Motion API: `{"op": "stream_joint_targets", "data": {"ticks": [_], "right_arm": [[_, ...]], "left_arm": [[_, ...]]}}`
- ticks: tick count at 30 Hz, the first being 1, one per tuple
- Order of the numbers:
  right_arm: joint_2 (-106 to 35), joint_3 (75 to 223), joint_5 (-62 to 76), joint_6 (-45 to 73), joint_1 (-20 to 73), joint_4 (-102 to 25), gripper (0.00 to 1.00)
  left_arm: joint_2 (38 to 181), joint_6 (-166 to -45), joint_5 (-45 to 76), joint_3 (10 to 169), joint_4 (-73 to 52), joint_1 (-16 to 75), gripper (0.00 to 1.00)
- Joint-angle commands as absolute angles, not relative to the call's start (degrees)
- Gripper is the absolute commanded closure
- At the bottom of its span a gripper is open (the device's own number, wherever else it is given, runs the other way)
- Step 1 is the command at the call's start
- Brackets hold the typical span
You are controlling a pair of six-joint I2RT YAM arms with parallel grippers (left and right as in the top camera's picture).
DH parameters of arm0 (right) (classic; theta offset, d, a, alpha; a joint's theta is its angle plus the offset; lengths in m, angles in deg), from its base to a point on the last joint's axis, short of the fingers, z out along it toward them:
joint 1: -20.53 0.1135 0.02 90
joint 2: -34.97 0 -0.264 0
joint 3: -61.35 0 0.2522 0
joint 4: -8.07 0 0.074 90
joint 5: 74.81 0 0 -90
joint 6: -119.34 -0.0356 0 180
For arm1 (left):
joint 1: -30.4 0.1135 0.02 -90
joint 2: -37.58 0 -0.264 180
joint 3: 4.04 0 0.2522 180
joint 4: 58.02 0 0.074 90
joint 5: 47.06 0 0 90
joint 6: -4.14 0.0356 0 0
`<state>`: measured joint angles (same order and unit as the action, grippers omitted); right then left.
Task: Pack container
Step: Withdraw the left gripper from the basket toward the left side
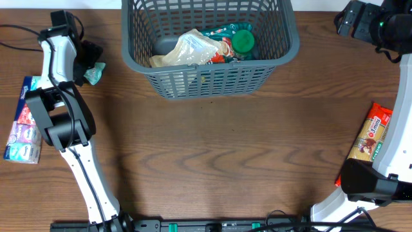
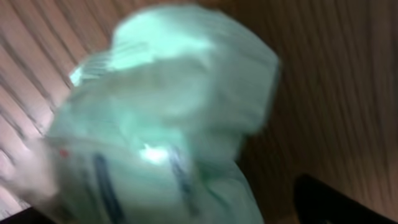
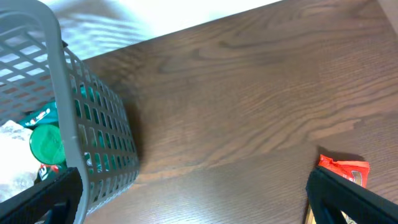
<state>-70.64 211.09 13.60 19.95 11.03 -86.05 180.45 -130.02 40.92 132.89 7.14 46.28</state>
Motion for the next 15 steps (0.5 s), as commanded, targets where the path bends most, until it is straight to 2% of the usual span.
{"op": "stream_joint_targets", "data": {"ticks": [1,10,12,15], "right_arm": [[-71.1,210.8,13.3,20.8,11.6,-86.3,0.01],[-71.1,210.8,13.3,20.8,11.6,-86.3,0.01],[-71.1,210.8,13.2,20.8,11.6,-86.4,0.01],[-71.1,210.8,13.3,20.8,11.6,-86.4,0.01]], "left_arm": [[181.5,-131.2,40.1,132.6,7.2,47.2,0.21],[177.7,-126.6,38.7,132.6,8.6,46.7,0.85],[175.2,-123.3,38.9,132.6,8.9,46.4,0.94],[169.7,-119.6,38.6,132.6,10.0,45.8,0.94]]}}
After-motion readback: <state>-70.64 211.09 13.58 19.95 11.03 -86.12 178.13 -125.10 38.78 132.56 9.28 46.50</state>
